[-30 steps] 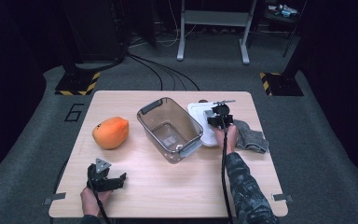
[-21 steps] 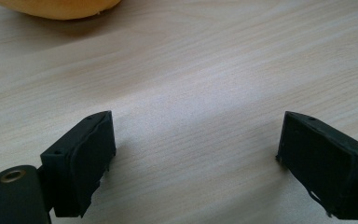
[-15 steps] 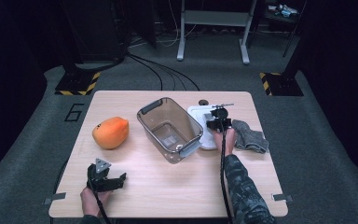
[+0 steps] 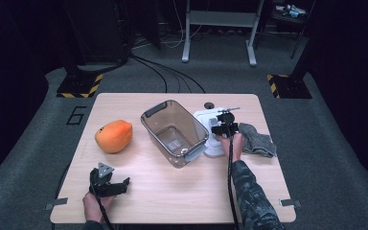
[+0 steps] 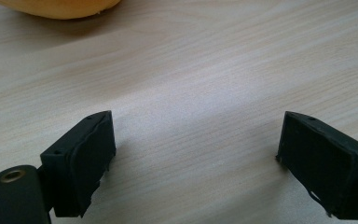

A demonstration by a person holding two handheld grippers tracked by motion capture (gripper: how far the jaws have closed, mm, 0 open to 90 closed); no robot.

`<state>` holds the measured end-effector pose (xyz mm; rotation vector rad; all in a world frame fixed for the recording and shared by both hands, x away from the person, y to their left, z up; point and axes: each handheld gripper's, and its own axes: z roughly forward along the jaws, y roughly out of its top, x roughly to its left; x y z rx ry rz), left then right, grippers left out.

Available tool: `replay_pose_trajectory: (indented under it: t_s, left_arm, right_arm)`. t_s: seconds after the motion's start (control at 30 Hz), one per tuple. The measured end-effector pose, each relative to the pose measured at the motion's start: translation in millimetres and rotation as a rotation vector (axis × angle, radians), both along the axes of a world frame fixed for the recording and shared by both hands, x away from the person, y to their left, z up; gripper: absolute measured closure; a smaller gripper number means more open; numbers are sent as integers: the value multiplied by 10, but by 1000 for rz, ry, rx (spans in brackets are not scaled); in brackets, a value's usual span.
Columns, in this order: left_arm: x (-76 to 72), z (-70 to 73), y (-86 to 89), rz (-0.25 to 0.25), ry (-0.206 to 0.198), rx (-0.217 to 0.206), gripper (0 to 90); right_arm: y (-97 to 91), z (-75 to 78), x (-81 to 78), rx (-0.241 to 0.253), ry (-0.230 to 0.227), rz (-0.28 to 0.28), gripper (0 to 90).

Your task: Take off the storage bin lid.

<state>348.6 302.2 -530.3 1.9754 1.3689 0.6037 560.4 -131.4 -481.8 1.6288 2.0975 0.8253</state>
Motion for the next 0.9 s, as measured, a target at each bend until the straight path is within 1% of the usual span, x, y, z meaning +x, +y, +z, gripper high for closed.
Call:
replay_pose_trajectory:
  t_s: [0.03,0.07,0.1,0.13,0.2,0.27,0.33,0.37,0.4,0.47,0.53,0.57,0.6,0.63,0.67,0.73,0.77,0.83,0.87,0.9]
  left_arm:
    - [0,0,0,0,0,0,108]
    - [0,0,0,0,0,0,108]
    - [0,0,0,0,0,-1,109]
    - [0,0,0,0,0,-1,108]
    - [1,-4,-2,2,-4,-3,108]
    - [2,-5,-2,3,-6,-4,109]
    - [2,-4,-2,3,-5,-4,109]
    - [1,2,2,-1,2,-1,108]
    - [3,-5,-1,2,-6,-4,109]
    - [4,-7,-2,4,-9,-4,108]
    - [5,-6,-2,3,-9,-2,108]
    - [7,-5,-1,1,-8,-1,108]
    - [8,4,5,-5,4,1,107]
    - [12,2,4,-4,1,0,107]
    - [16,4,2,-5,3,-1,107]
    - [21,-2,-2,-1,-7,-7,107]
    - [22,1,-2,-1,-5,-8,107]
    - [25,10,6,-5,-3,-18,107]
    - [25,17,5,0,-7,-19,107]
    - [30,21,5,7,-13,-24,108]
  right_arm:
    - [-21,14,-14,-1,1,-1,432]
    - [-32,25,-29,-3,-1,-3,414]
    - [-58,42,-51,-11,-17,4,374]
    - [-68,56,-68,-11,-17,0,344]
    - [-106,86,-110,-12,-26,11,289]
    - [-143,110,-162,-16,-39,17,247]
    - [-188,136,-209,-7,-44,35,212]
    - [-209,158,-246,-11,-53,36,191]
    - [-228,184,-288,-2,-64,40,178]
    - [-244,212,-338,-8,-82,48,161]
    - [-277,240,-404,-11,-94,71,144]
    - [-304,257,-442,-2,-88,74,141]
    - [-327,261,-480,4,-107,77,139]
    - [-343,268,-509,2,-106,75,135]
    - [-365,271,-547,3,-106,77,132]
    - [-406,272,-628,12,-112,84,110]
    - [-429,269,-670,12,-120,95,100]
    - [-451,266,-772,0,-132,94,80]
    - [-473,254,-817,-5,-142,112,73]
    - [-477,244,-865,-3,-138,107,65]
